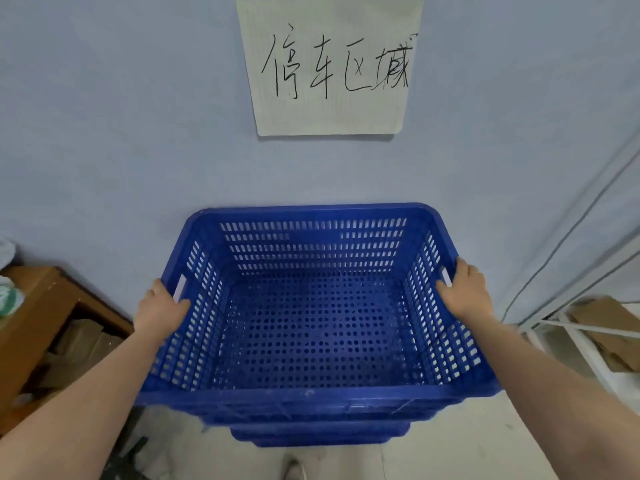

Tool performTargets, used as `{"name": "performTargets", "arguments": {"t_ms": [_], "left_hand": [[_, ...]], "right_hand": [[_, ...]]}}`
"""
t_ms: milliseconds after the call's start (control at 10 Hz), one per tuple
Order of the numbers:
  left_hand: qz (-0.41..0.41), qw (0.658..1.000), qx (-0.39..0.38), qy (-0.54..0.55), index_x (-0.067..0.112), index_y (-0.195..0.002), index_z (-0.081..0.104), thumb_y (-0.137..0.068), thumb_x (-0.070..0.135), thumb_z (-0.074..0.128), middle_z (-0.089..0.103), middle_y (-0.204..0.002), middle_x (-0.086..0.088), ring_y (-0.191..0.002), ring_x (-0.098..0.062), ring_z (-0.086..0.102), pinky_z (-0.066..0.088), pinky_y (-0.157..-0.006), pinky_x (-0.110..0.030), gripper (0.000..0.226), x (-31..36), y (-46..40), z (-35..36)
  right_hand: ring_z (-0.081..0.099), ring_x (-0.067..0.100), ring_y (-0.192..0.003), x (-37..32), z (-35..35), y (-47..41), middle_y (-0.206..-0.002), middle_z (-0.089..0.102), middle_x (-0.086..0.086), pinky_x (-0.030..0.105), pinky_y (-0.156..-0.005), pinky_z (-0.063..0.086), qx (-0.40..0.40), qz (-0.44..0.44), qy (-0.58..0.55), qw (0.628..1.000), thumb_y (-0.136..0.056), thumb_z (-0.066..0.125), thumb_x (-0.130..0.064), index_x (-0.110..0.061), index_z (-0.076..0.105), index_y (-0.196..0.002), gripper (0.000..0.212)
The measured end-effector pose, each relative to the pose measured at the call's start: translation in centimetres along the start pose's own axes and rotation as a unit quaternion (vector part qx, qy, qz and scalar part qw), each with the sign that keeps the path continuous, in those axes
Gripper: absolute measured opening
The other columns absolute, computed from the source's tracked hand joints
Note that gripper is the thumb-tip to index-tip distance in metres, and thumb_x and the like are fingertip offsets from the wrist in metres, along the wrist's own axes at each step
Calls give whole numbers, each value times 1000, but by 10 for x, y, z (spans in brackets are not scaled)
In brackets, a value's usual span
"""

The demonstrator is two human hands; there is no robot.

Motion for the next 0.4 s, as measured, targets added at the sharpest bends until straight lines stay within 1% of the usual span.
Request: {"name": "performTargets", "arguments": {"t_ms": [100, 200, 300, 400], "left_hand": [[-1, 1000, -25, 0, 4, -146, 23, -87, 24, 59, 45, -131, -27, -116, -45, 48, 45, -96, -50, 71, -13, 22, -5], [-1, 999, -39, -8, 1, -138, 34, -87, 21, 58, 50, -126, -28, -109, -44, 53, 48, -92, -47, 60, -28, 41, -10], [-18, 998, -42, -52, -3, -128, 42, -90, 26, 55, 52, -126, -27, -110, -42, 54, 48, -87, -39, 49, -29, 62, -14], [13, 996, -34, -75, -1, -117, 48, -91, 27, 49, 56, -118, -22, -101, -37, 57, 48, -82, -36, 37, -15, 81, -20]], "right_hand": [[35, 37, -131, 11, 3, 21, -146, 31, 19, 48, -95, 42, -31, -15, 69, 997, -91, 48, -26, -9, 13, -151, 72], [34, 37, -130, 13, 1, 34, -145, 29, 20, 47, -96, 41, -54, -11, 99, 994, -90, 50, -24, -8, 12, -150, 73], [34, 35, -129, 0, -10, 38, -140, 34, 18, 46, -99, 39, -63, 12, 121, 991, -90, 47, -22, -4, 28, -143, 58], [40, 32, -126, -30, -17, 42, -133, 45, 15, 44, -98, 40, -83, -50, 116, 988, -91, 44, -24, -6, 50, -124, 38]]}}
Point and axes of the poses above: each hand's wrist, its own y-axis away from the middle knuckle, its own z-axis out of the palm, x = y × z, the point moved 4 cm from there along -y, towards the middle knuckle
